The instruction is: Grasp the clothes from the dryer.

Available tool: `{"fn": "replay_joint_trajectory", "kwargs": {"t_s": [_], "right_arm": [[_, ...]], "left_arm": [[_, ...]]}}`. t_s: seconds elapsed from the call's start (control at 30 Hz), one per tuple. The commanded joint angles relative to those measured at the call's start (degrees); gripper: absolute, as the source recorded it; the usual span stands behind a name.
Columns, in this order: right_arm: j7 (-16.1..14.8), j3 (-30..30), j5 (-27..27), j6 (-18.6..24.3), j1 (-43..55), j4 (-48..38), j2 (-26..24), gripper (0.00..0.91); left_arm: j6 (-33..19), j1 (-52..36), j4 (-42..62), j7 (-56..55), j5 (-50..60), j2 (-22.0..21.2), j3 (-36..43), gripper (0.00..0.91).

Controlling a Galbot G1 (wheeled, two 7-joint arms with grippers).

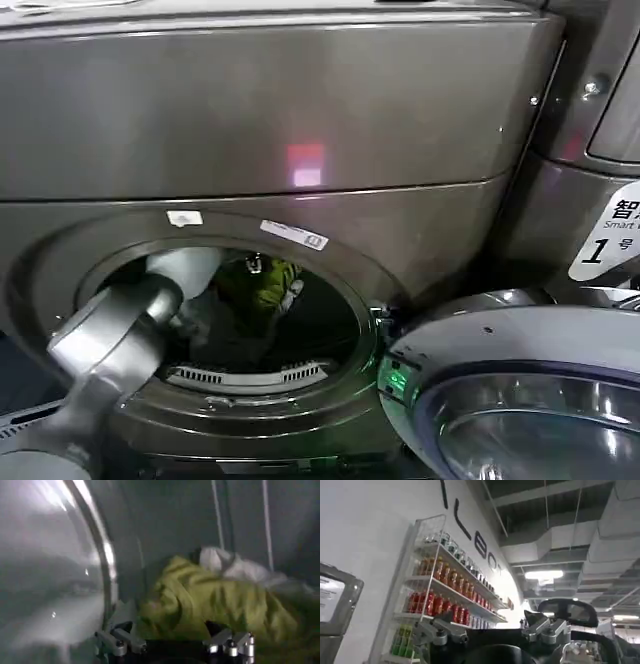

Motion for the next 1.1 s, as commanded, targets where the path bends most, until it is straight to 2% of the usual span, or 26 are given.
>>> {"fn": "replay_joint_trajectory", "kwargs": {"t_s": [0.03, 0.17, 0.2, 0.27, 0.47, 0.8, 0.87, 1.0, 1.1], "right_arm": [[-0.1, -0.1, -0.2, 0.1, 0.1, 0.1, 0.1, 0.907], [0.0, -0.1, -0.4, 0.2, 0.2, -0.1, 0.1, 0.907], [-0.1, -0.1, -0.4, 0.2, 0.2, -0.2, 0.1, 0.907], [0.0, -0.1, -0.5, 0.2, 0.2, -0.2, 0.2, 0.907], [0.0, -0.1, -0.5, 0.2, 0.2, -0.4, 0.2, 0.907], [0.0, -0.2, -0.5, 0.3, 0.2, -0.6, 0.2, 0.907], [0.1, -0.2, -0.5, 0.3, 0.1, -0.6, 0.2, 0.907], [0.1, 0.1, -0.4, 0.3, -0.2, -0.5, 0.0, 0.907], [0.2, -0.1, -0.4, 0.3, -0.2, -0.3, 0.1, 0.907]], "left_arm": [[0.6, 1.0, 1.9, 0.5, -0.9, -0.8, 0.6, 0.907], [0.7, 1.9, 2.6, 0.7, -3.2, -0.8, 0.2, 0.887], [0.7, 1.9, 2.6, 0.7, -3.3, -0.7, 0.2, 0.580], [0.6, 1.9, 2.6, 0.9, -3.5, -0.6, 0.1, 0.137], [0.1, 1.8, 2.9, 1.5, -3.5, -0.9, 0.3, 0.000], [0.7, 2.4, 0.7, -3.4, -7.2, -0.2, -2.0, 0.000], [1.9, 2.8, -1.9, -5.7, -8.6, 0.0, -4.7, 0.000], [4.7, 4.3, -6.8, -11.5, -10.5, 0.3, -16.8, 0.000], [8.5, 7.9, -12.9, -16.2, -14.6, 2.3, -22.8, 0.000]]}}
